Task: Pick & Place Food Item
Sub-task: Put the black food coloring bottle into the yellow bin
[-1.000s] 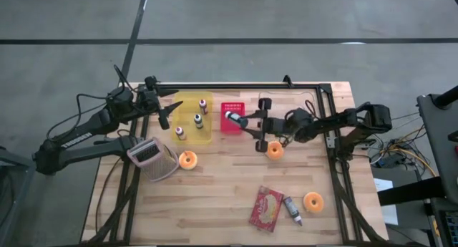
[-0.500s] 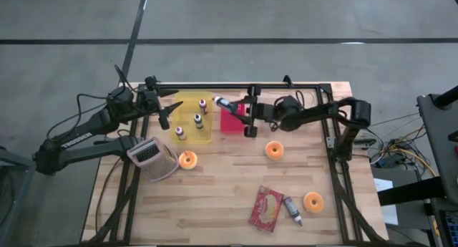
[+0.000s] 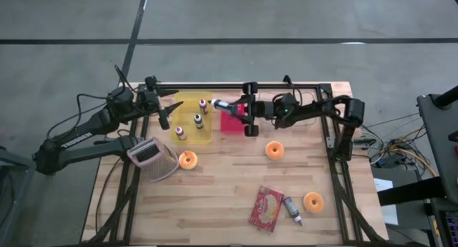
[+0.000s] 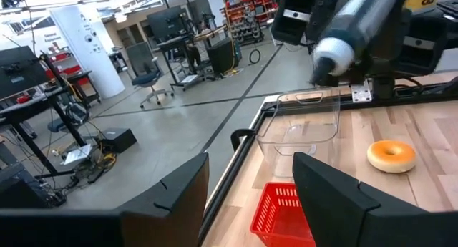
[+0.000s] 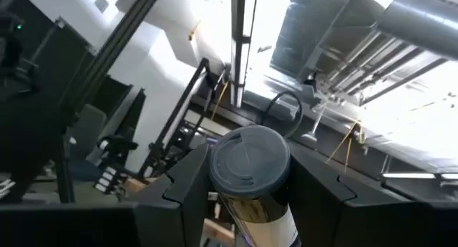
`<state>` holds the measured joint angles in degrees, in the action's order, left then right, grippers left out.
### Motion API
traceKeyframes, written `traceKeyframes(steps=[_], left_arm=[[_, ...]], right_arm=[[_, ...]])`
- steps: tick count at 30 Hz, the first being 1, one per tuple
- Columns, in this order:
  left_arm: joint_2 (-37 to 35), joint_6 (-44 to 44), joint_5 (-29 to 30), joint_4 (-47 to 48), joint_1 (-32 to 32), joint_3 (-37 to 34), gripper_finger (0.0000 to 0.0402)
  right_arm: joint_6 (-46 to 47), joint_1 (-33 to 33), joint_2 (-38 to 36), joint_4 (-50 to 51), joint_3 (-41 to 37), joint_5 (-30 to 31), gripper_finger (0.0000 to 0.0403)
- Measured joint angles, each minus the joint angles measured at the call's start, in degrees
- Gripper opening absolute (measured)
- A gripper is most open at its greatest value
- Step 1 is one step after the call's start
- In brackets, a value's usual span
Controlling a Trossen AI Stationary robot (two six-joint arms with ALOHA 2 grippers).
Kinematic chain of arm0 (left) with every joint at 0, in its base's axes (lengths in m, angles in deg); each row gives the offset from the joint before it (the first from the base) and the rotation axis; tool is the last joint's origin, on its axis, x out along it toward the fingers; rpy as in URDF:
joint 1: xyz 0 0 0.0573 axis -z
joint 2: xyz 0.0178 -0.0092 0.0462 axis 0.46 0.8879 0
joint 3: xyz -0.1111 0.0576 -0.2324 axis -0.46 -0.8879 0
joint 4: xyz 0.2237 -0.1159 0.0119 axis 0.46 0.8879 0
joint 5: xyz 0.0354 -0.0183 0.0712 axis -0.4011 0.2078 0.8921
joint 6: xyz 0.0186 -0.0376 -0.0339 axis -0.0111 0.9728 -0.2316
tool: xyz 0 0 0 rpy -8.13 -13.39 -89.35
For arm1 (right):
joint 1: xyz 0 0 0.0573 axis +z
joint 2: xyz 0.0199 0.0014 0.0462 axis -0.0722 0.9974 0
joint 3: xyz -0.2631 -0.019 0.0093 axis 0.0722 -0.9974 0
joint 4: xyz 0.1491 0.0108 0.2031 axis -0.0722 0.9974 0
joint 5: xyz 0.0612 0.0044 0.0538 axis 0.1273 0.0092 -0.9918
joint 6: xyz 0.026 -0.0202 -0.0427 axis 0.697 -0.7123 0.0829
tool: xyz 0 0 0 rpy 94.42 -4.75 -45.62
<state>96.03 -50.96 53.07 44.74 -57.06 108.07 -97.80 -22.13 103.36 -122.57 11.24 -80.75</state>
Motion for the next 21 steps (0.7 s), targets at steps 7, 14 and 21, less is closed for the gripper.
traceKeyframes(steps=[7,14,21], left_arm=[[0.96,8.64,-2.42,-0.4,0.0,0.01,0.0206],[4.9,7.47,-5.24,-4.8,0.0,0.01,0.0206],[11.87,7.41,-13.53,-11.12,0.07,0.01,0.0207]], right_arm=[[0.36,-0.18,0.58,0.03,0.0,0.09,0.0158],[0.65,-0.18,0.47,0.03,0.0,0.12,0.0157],[1.23,-0.18,0.45,0.05,-0.02,-0.47,0.0154]])
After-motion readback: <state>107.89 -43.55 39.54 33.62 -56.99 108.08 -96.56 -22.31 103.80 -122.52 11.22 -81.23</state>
